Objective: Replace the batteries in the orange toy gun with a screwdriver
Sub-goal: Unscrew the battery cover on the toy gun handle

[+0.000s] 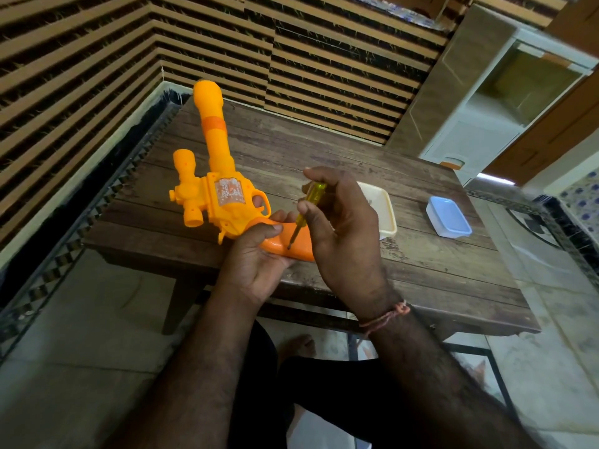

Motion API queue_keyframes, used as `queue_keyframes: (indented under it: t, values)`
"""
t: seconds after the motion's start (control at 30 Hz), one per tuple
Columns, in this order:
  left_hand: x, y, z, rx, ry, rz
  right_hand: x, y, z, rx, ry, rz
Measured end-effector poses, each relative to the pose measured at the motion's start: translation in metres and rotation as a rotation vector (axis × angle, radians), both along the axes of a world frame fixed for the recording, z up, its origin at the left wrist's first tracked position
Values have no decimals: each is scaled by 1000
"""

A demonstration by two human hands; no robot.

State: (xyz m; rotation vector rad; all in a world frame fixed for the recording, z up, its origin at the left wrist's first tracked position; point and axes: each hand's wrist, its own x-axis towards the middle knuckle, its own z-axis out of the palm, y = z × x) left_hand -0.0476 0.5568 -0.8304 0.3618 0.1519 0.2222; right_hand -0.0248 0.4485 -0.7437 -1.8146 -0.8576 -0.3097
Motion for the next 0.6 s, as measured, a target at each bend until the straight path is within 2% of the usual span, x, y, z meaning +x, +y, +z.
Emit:
queue_keyframes:
  t: [0.1, 0.23, 0.6]
  values:
    - [-2, -2, 10, -16, 4, 6, -2, -3, 6, 124, 133, 56]
    - [-4, -1, 12, -42, -51, 16, -3, -12, 19, 287, 131, 37]
    - [-5, -1, 12, -1, -25, -6, -13, -14, 1, 308, 174, 8]
